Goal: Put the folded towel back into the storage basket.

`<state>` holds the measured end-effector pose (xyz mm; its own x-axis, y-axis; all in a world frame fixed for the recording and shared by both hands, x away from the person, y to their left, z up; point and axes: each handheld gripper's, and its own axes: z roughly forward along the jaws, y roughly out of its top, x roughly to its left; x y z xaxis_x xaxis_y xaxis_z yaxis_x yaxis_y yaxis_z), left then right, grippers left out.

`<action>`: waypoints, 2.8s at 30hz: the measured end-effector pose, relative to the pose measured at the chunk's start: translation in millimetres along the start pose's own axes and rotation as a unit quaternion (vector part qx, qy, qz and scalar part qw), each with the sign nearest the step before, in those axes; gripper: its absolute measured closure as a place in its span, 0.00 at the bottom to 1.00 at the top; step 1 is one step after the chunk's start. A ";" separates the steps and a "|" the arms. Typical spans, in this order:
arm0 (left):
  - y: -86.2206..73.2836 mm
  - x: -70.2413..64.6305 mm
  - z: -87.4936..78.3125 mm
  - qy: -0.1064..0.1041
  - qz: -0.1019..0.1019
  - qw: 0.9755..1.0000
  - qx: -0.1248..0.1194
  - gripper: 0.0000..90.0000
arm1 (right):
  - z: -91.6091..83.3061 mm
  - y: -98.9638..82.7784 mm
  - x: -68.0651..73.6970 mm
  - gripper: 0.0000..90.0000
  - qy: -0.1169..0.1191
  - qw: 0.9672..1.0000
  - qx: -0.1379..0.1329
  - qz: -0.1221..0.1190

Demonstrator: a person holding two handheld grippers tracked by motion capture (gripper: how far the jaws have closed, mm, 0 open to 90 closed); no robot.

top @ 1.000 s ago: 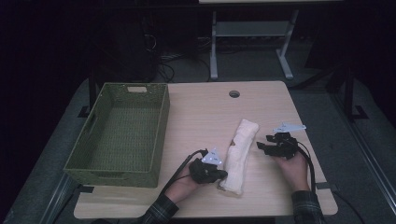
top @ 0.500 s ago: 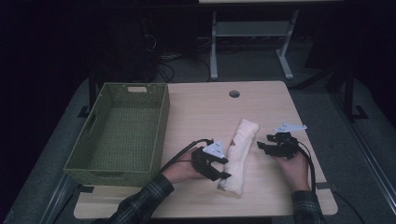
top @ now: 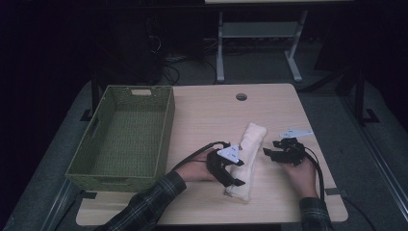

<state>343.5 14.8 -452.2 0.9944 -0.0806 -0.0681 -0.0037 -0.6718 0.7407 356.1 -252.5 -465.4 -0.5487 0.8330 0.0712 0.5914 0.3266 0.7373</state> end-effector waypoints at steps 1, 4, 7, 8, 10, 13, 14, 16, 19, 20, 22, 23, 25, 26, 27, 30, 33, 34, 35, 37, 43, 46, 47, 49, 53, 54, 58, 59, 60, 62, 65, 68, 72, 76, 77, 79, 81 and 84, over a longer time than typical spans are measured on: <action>-1.2 0.6 3.1 -0.005 0.002 1.000 0.006 0.29 | 0.0 -0.3 -0.2 0.48 0.000 1.000 0.000 0.002; -5.4 0.4 12.2 -0.011 0.005 1.000 0.027 0.26 | -0.4 -0.9 -1.4 0.48 0.000 1.000 -0.001 0.002; -8.7 1.0 17.1 -0.010 -0.004 1.000 0.025 0.25 | -1.2 -1.4 -2.1 0.48 -0.001 1.000 -0.002 0.003; -9.2 0.9 17.6 -0.010 -0.005 1.000 0.024 0.25 | -1.6 -1.4 -2.5 0.48 -0.001 1.000 -0.002 0.003; -9.5 0.1 17.5 -0.004 -0.003 1.000 0.024 0.27 | -2.1 -1.5 -3.0 0.48 -0.001 1.000 -0.003 0.003; -9.2 -1.5 17.0 0.008 0.002 1.000 0.028 0.33 | -2.2 -1.5 -3.2 0.48 -0.001 1.000 -0.003 0.004; -9.1 -1.5 15.9 0.009 0.001 1.000 0.029 0.37 | -2.0 -1.4 -3.1 0.48 -0.001 1.000 -0.004 0.004; -8.5 -1.4 13.2 0.008 -0.004 0.999 0.032 0.52 | -1.4 -0.3 -3.2 0.48 0.000 1.000 -0.003 0.002; -9.7 -3.3 11.3 0.001 -0.013 0.999 0.031 0.68 | 0.1 5.6 -5.6 0.47 0.006 1.000 -0.007 0.000; -10.1 -4.5 10.8 0.000 -0.013 0.999 0.031 0.72 | 0.7 8.8 -6.7 0.47 0.013 1.000 -0.007 0.001; -9.9 -7.1 9.8 0.001 -0.016 0.999 0.036 0.77 | 2.8 16.4 -7.1 0.47 0.029 1.000 -0.004 -0.001; -9.6 -8.5 9.5 0.001 -0.016 0.999 0.039 0.78 | 4.8 21.0 -6.6 0.47 0.036 0.999 -0.002 -0.004; -9.2 -10.0 8.3 0.004 -0.010 0.999 0.046 0.80 | 8.7 29.3 -6.3 0.47 0.046 0.999 0.004 -0.018; -9.5 -10.6 8.3 0.004 -0.016 0.999 0.045 0.81 | 11.8 35.5 -5.9 0.47 0.053 0.998 0.007 -0.023; -9.6 -10.7 8.4 0.004 -0.016 0.999 0.045 0.81 | 14.9 40.6 -6.4 0.47 0.060 0.998 0.008 -0.029; -9.5 -9.9 8.4 0.003 -0.016 0.999 0.045 0.81 | 26.0 54.7 -9.2 0.49 0.070 0.997 0.012 -0.042; -10.3 -9.2 8.9 -0.001 -0.023 0.999 0.037 0.81 | 42.2 66.2 -15.2 0.49 0.079 0.995 0.035 -0.047; -10.6 -8.4 8.9 -0.002 -0.022 0.999 0.035 0.81 | 47.7 68.8 -17.9 0.50 0.078 0.995 0.041 -0.050; -10.9 -8.1 9.0 -0.003 -0.023 0.999 0.033 0.81 | 52.4 71.1 -20.3 0.50 0.083 0.994 0.047 -0.049; -10.9 -7.3 8.8 -0.004 -0.022 0.999 0.033 0.82 | 60.0 74.7 -24.0 0.50 0.084 0.993 0.055 -0.059; -10.8 -6.6 8.8 -0.005 -0.023 0.999 0.033 0.82 | 74.4 78.2 -25.2 0.53 0.092 0.990 0.070 -0.076; -10.4 -7.0 9.0 -0.004 -0.024 0.999 0.035 0.82 | 79.3 74.1 -24.1 0.57 0.095 0.989 0.080 -0.079; -10.2 -7.0 9.0 -0.004 -0.024 0.999 0.035 0.82 | 79.0 73.5 -24.2 0.60 0.100 0.989 0.077 -0.077; -10.2 -7.0 9.0 -0.004 -0.025 0.999 0.035 0.82 | 78.5 72.7 -22.8 0.67 0.106 0.988 0.076 -0.082; -9.9 -6.8 8.8 -0.004 -0.025 0.999 0.038 0.82 | 77.3 70.4 -20.6 0.81 0.119 0.987 0.074 -0.075; -9.9 -6.8 8.8 -0.004 -0.025 0.999 0.038 0.82 | 77.4 69.5 -20.6 0.84 0.121 0.987 0.071 -0.078; -9.5 -7.6 9.0 -0.001 -0.032 0.999 0.040 0.82 | 77.0 67.3 -20.4 0.91 0.131 0.987 0.068 -0.067; -9.0 -7.3 8.9 -0.001 -0.029 0.999 0.041 0.82 | 76.8 67.6 -20.6 0.92 0.132 0.987 0.070 -0.067; -8.6 -7.6 9.2 0.001 -0.030 0.999 0.041 0.82 | 77.4 68.0 -20.3 0.93 0.133 0.986 0.071 -0.064; -7.9 -8.5 9.2 0.004 -0.031 0.999 0.043 0.83 | 77.8 69.6 -20.4 0.94 0.134 0.986 0.076 -0.064; -7.3 -8.4 8.9 0.004 -0.034 0.998 0.045 0.85 | 77.6 72.0 -18.5 0.95 0.129 0.986 0.083 -0.065; -6.1 -9.6 8.6 0.006 -0.031 0.998 0.046 0.86 | 77.0 74.1 -16.3 0.95 0.123 0.986 0.089 -0.074; -3.3 -10.2 5.6 0.003 -0.032 0.998 0.047 0.86 | 73.7 78.8 -16.5 0.95 0.127 0.985 0.094 -0.075; 3.7 -12.7 -3.6 0.009 -0.042 0.998 0.037 0.86 | 66.2 85.1 -16.1 0.95 0.131 0.985 0.079 -0.082; 6.3 -13.1 -7.1 0.011 -0.041 0.998 0.036 0.86 | 64.2 86.0 -15.5 0.95 0.130 0.985 0.076 -0.083; 11.7 -14.1 -15.0 0.019 -0.043 0.998 0.033 0.86 | 59.9 87.6 -14.4 0.95 0.139 0.985 0.067 -0.082; 16.8 -14.0 -22.8 0.026 -0.045 0.998 0.030 0.86 | 55.7 90.0 -13.0 0.95 0.146 0.984 0.061 -0.082; 23.8 -14.2 -36.2 0.039 -0.044 0.998 0.021 0.86 | 50.5 96.4 -11.2 0.95 0.150 0.982 0.062 -0.098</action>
<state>333.1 26.6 -409.3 0.9963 0.0372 -0.0778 0.0814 -0.7038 0.7057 449.1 -207.8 -429.0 -0.7975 0.5857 0.1447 0.5142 0.5343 0.6709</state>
